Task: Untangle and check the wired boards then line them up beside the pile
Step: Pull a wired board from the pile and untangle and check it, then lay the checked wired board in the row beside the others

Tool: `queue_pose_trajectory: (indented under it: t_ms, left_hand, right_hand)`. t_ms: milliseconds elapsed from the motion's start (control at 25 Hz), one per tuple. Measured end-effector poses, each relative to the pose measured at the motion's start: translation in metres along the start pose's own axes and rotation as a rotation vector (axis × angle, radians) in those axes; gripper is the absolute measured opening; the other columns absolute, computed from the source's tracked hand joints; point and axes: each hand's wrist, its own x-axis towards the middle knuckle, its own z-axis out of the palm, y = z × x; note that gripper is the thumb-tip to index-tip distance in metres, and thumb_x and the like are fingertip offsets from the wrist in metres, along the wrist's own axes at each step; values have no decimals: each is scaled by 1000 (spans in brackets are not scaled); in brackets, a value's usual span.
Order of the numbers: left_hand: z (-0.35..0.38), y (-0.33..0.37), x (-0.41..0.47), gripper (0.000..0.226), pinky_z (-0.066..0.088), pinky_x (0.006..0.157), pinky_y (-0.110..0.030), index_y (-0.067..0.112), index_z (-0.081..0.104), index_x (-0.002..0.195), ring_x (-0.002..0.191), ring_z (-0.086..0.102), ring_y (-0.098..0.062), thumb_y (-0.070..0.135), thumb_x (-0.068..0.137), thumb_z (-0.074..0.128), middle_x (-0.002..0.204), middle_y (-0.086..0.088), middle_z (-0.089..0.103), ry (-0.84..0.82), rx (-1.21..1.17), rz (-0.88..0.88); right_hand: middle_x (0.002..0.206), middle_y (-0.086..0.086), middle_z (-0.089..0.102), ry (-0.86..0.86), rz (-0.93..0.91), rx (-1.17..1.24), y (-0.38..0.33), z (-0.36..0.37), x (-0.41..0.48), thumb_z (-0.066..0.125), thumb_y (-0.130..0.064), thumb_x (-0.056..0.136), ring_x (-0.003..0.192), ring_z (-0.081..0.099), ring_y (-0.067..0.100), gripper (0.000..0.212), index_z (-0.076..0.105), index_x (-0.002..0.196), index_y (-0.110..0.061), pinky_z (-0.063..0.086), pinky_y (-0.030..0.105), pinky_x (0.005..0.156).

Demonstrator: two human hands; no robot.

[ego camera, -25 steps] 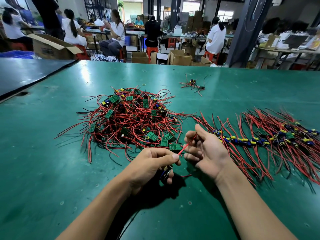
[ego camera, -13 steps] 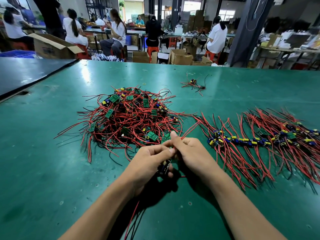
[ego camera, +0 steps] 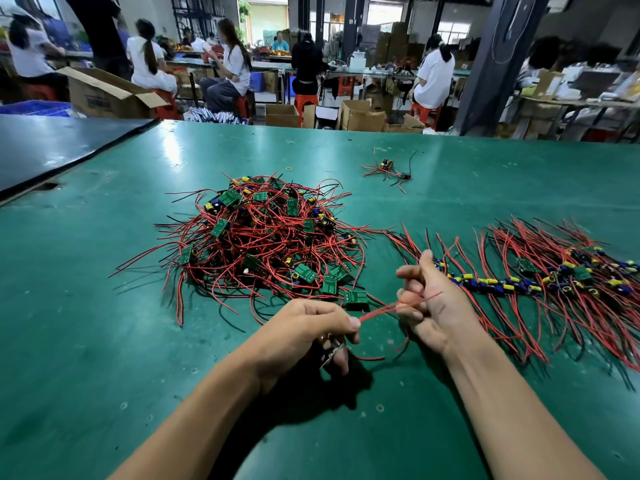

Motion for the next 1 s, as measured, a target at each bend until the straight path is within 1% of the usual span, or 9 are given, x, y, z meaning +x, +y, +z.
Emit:
queue_pose_trajectory:
  t_ms: [120, 240, 320, 360, 520, 640, 760, 880, 1000]
  left_hand:
    - [2, -2, 7, 22, 50, 48, -23, 8, 72, 85, 50, 62, -21, 27, 91, 63, 64, -12, 65, 206, -150, -15]
    - [0, -2, 15, 32, 59, 56, -28, 4, 68, 102, 62, 70, -24, 31, 97, 53, 84, -16, 73, 334, -309, 21]
    - [-1, -2, 17, 37, 60, 64, -32, 4, 66, 108, 69, 71, -22, 36, 99, 49, 89, -14, 74, 361, -370, 55]
    - [-1, -2, 18, 40, 60, 68, -33, 5, 66, 110, 72, 71, -21, 38, 99, 47, 90, -12, 75, 358, -379, 63]
    - [-2, -3, 17, 48, 58, 82, -33, 11, 69, 112, 89, 72, -21, 47, 100, 38, 107, -11, 74, 281, -370, 76]
    - [-1, -6, 18, 44, 53, 89, -41, 15, 65, 117, 100, 70, -23, 46, 100, 39, 114, -6, 72, 272, -351, 71]
    - [2, -11, 19, 24, 52, 77, -39, 16, 67, 113, 81, 67, -21, 30, 99, 53, 105, -10, 72, 347, -207, 68]
    - [-1, -17, 17, 19, 56, 78, -33, 23, 68, 111, 72, 65, -16, 16, 96, 60, 88, -4, 71, 405, 158, 110]
    - [-1, -18, 14, 18, 53, 84, -32, 27, 69, 106, 77, 69, -14, 17, 93, 62, 85, 4, 74, 419, 335, 144]
  right_hand:
    - [52, -6, 30, -75, -1, -14, -7, 2, -6, 37, -61, 100, 34, 21, 4, 65, 68, 86, -5, 19, 17, 30]
    - [58, -6, 39, -114, -180, -395, 5, 15, -18, 53, -54, 97, 41, 31, 7, 46, 71, 95, -11, 29, 20, 37]
    - [66, -7, 50, -177, -355, -723, 16, 23, -28, 72, -42, 89, 52, 45, 9, 24, 71, 97, -19, 40, 19, 48]
    - [73, -8, 56, -223, -409, -844, 22, 26, -32, 79, -36, 85, 59, 50, 8, 22, 70, 100, -23, 44, 17, 54]
    - [102, -2, 63, -224, -637, -1119, 33, 32, -36, 79, -14, 81, 84, 60, 2, 32, 63, 101, -33, 41, 4, 74]
    - [102, -3, 66, -135, -717, -1115, 30, 29, -34, 76, -12, 83, 87, 61, 2, 29, 68, 102, -33, 38, 2, 78]
    - [103, -1, 66, 67, -812, -1087, 18, 22, -29, 75, -20, 86, 85, 59, 7, 23, 75, 109, -21, 38, 3, 80]
    - [108, 4, 62, 358, -849, -1115, -5, 5, -24, 72, -24, 90, 90, 60, 19, 29, 73, 118, -16, 41, 24, 88]
    - [117, 10, 56, 597, -753, -1350, -24, -14, -23, 74, -25, 87, 110, 55, 33, 42, 67, 128, -18, 40, 40, 96]
